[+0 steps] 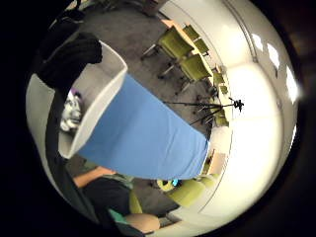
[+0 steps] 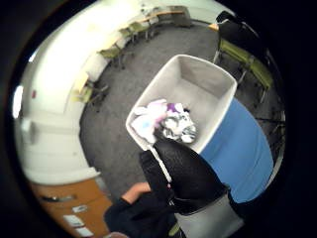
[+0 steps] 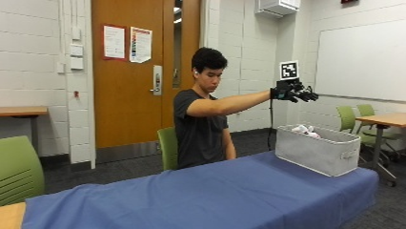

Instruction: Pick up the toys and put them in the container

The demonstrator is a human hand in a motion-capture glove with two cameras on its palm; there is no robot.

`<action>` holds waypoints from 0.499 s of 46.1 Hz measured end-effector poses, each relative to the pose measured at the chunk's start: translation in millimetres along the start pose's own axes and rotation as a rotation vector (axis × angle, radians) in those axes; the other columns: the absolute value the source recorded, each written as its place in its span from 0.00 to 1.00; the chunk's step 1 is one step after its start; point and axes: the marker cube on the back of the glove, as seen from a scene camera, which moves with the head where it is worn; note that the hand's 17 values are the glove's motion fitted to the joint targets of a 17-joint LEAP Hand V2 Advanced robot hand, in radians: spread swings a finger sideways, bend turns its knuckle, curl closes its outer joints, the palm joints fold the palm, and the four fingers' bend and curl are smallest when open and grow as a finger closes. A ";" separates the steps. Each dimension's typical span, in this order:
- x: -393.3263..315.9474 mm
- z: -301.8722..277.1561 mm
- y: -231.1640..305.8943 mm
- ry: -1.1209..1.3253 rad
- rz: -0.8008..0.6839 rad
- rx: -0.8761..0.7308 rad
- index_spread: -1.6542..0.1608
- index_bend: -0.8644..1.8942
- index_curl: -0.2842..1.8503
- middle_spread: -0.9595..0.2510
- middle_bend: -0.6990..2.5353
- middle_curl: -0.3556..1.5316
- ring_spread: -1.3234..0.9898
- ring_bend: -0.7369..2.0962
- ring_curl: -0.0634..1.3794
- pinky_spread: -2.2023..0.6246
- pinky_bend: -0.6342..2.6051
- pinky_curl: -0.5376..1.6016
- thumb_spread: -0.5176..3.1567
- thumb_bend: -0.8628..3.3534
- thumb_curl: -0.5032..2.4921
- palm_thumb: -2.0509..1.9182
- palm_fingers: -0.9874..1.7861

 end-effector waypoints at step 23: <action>164.6 6.0 130.1 0.278 0.320 0.053 0.74 0.36 0.44 0.70 0.32 0.45 0.45 0.50 0.25 0.73 0.53 0.43 0.46 0.19 0.27 0.50 0.37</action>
